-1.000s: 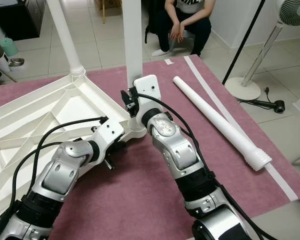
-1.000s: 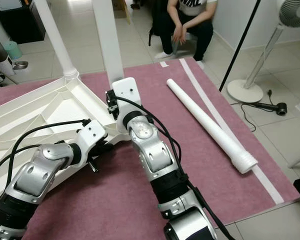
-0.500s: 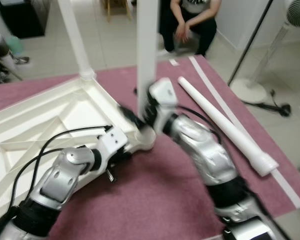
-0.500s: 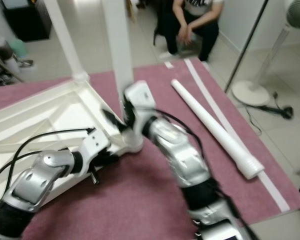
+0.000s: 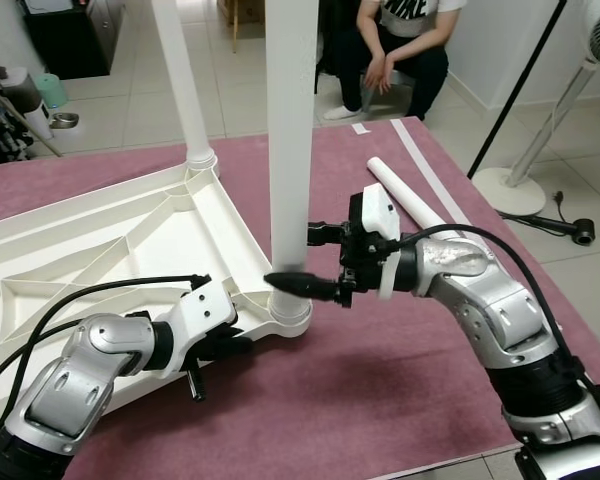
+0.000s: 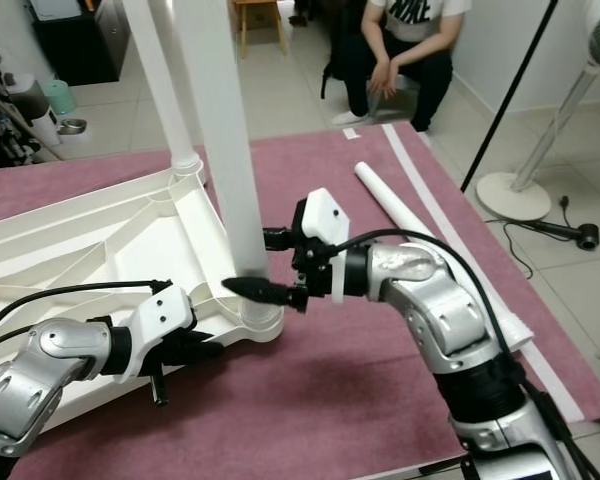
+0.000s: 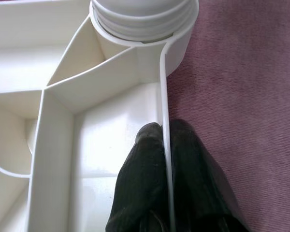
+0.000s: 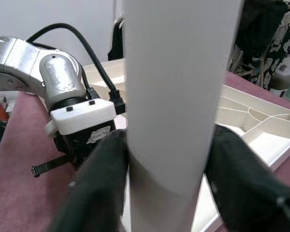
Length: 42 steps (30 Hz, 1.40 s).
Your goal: Building children table
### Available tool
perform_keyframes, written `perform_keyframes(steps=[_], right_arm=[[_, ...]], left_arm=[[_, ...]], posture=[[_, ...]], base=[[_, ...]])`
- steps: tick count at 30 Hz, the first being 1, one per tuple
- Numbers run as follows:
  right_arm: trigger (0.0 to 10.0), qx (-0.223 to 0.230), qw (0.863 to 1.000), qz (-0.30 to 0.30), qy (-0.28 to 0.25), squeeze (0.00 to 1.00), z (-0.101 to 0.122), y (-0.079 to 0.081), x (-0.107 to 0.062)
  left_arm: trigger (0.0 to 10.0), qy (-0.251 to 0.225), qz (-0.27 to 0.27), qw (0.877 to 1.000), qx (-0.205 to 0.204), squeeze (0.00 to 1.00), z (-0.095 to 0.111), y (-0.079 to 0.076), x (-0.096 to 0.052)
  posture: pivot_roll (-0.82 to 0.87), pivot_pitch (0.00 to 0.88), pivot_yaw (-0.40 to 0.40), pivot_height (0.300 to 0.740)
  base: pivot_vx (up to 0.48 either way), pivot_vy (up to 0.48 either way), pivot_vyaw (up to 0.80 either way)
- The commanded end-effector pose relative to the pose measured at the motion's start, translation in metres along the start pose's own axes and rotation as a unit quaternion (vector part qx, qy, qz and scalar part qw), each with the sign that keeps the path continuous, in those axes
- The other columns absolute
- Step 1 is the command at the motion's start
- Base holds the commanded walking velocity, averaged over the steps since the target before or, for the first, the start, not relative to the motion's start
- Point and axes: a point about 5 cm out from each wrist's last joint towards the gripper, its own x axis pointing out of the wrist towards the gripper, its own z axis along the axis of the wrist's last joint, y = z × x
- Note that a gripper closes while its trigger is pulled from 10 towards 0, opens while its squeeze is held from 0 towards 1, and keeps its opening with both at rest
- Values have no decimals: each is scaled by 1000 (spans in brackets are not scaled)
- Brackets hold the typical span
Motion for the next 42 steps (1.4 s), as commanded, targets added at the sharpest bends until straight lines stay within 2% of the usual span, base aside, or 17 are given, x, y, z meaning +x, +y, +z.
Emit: perform_keyframes(steps=[1,11,12,13,14,15,17,19,26,27,31,32,34,35,36,37,42], right_arm=[[0,6,1000,24,-1,0,-2,5,8],[0,23,977,-209,31,0,-24,-21,37],[0,26,950,-305,55,0,-31,-31,40],[0,26,950,-305,55,0,-31,-31,40],[0,32,910,-407,72,0,-37,-42,39],[0,32,910,-407,72,0,-37,-42,39],[0,28,860,-502,84,0,-39,-51,36],[0,30,850,-519,81,0,-39,-53,36],[0,50,866,-495,51,0,-36,-50,42],[10000,50,871,-488,38,0,-34,-49,44],[10000,51,895,-444,-5,31,-22,-44,50],[10000,52,898,-437,-17,1000,-18,-44,50],[10000,57,911,-407,-35,1000,-13,-40,51],[10000,54,923,-378,-49,161,-8,-36,51],[10000,54,923,-378,-49,161,-8,-36,51],[10000,49,937,-340,-58,0,-3,-30,50],[10000,11,987,-157,-40,0,0,-4,25]], left_arm=[[0,-59,24,996,56,0,27,5,-9],[0,-80,102,991,22,0,43,19,14],[0,-83,125,989,13,0,50,24,21],[0,-83,125,989,13,0,50,24,21],[0,-87,145,986,5,0,59,29,29],[0,-87,145,986,5,0,59,29,29],[0,-91,170,981,-3,0,71,37,37],[0,-89,179,980,-2,0,74,39,39],[0,-87,172,981,15,0,73,39,35],[0,-85,172,981,16,0,72,38,34],[0,-82,157,984,21,0,68,33,32],[0,-81,151,985,22,0,68,31,32],[0,-82,145,986,23,0,68,30,32],[0,-82,140,986,24,0,68,28,32],[0,-82,140,986,24,0,68,28,32],[0,-83,133,987,27,0,68,27,31],[0,-82,66,992,66,0,59,10,18]], posture=[[100,0,39,740],[95,0,38,740],[93,0,42,740],[93,0,42,740],[91,0,42,740],[91,0,42,740],[85,0,52,740],[84,0,53,740],[85,0,53,740],[85,0,53,740],[86,0,48,740],[87,0,48,740],[88,0,47,740],[88,0,47,740],[88,0,47,740],[88,0,47,740],[85,0,50,740]], base=[[0,0,0],[0,0,0],[0,0,0],[0,0,0],[0,0,0],[0,0,0],[0,0,0],[0,0,0],[0,0,0],[0,0,0],[0,0,0],[0,0,0],[0,0,0],[0,0,0],[0,0,0],[0,0,0],[0,0,0]])
